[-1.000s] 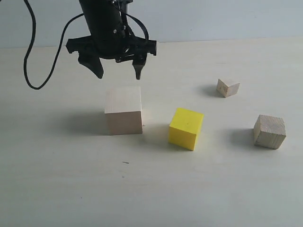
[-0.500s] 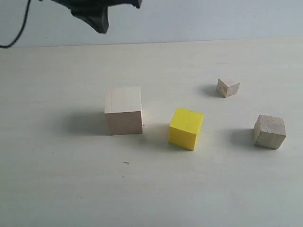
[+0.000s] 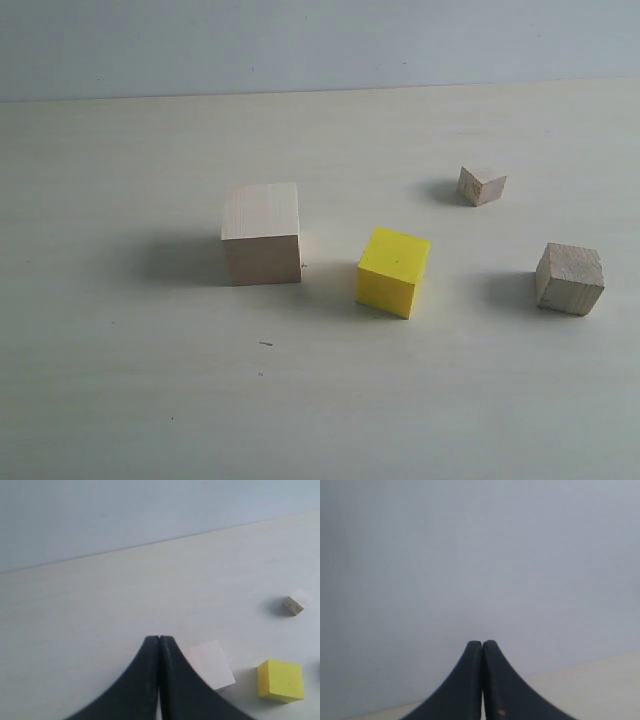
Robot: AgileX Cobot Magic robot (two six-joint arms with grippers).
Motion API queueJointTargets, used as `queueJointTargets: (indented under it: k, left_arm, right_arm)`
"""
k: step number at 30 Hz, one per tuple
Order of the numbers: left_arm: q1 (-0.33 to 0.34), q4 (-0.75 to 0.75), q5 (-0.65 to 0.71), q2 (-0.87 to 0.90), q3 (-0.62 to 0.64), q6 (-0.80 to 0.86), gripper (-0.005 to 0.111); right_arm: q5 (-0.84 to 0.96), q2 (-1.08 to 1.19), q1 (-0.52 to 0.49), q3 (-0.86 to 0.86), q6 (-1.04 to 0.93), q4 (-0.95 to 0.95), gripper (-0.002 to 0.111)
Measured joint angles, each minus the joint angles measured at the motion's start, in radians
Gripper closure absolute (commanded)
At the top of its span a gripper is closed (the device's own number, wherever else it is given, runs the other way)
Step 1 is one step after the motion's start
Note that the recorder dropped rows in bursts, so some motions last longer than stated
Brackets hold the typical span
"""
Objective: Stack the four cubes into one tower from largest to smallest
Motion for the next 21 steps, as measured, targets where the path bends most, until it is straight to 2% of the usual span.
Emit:
queueJointTargets:
  k: [6,14,17,21]
  left_arm:
    - [0.004,0.011,-0.011,-0.147,0.108,0.013,0.106]
    - [0.004,0.011,-0.022,-0.318,0.211,0.013,0.106]
    - [0.004,0.011,-0.034,-0.374,0.257,0.009,0.106]
    - [0.004,0.006,-0.052,-0.444,0.317,0.007,0.106]
  right_arm:
    - [-0.198,-0.001,0.0,-0.008,0.013,0.0,0.108]
    - [0.185,0.103,0.004,-0.295,0.016,-0.007,0.108]
    - [0.302,0.187,0.055,-0.439,-0.048,0.011,0.108]
    - [0.422,0.32,0.172,-0.597,-0.26,0.138,0.108]
